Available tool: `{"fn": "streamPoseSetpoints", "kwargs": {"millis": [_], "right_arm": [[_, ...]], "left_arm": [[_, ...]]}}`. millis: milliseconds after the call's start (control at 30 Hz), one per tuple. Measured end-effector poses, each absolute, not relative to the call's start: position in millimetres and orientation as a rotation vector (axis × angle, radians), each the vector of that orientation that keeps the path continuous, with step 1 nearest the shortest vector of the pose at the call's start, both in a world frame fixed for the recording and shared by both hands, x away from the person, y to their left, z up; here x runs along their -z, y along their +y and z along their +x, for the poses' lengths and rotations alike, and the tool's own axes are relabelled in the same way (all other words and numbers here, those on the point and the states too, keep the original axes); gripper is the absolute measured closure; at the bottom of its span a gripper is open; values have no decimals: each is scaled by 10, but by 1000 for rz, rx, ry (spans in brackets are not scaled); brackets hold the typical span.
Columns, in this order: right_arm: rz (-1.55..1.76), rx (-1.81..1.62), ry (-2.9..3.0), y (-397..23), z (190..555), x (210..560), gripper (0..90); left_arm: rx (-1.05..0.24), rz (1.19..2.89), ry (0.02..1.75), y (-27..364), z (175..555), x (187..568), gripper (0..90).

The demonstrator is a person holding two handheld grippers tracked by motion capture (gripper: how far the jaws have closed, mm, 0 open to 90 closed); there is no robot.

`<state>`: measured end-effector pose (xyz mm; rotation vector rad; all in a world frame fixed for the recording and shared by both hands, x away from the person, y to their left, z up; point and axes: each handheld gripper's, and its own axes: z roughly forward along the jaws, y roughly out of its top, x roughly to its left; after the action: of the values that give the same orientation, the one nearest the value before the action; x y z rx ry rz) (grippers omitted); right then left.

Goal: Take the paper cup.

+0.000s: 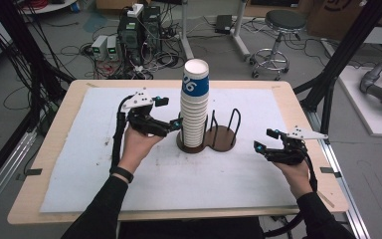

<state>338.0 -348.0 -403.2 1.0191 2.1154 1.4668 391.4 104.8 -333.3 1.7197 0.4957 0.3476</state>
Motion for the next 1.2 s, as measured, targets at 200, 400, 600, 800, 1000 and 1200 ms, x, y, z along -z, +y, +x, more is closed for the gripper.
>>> {"fn": "streamPoseSetpoints", "kwargs": {"millis": [200, 400, 600, 800, 1000, 1200], "right_arm": [[1015, -1470, 2120, -3475, 3378, 4033, 207], [1004, -1478, 2126, -3471, 3372, 4030, 207], [1005, -1482, 2130, -3467, 3373, 4031, 207], [998, -1482, 2137, -3452, 3373, 4033, 207], [988, -1483, 2143, -3433, 3368, 4027, 207], [977, -1499, 2146, -3400, 3358, 3987, 207]], "left_arm": [[-326, 1720, 486, 939, 4023, 3305, 68], [-317, 1717, 469, 846, 4106, 3268, 68], [-299, 1728, 460, 747, 4186, 3243, 68], [-293, 1721, 463, 673, 4249, 3276, 69], [-281, 1729, 451, 616, 4292, 3258, 69], [-276, 1732, 439, 596, 4295, 3247, 108]]}}
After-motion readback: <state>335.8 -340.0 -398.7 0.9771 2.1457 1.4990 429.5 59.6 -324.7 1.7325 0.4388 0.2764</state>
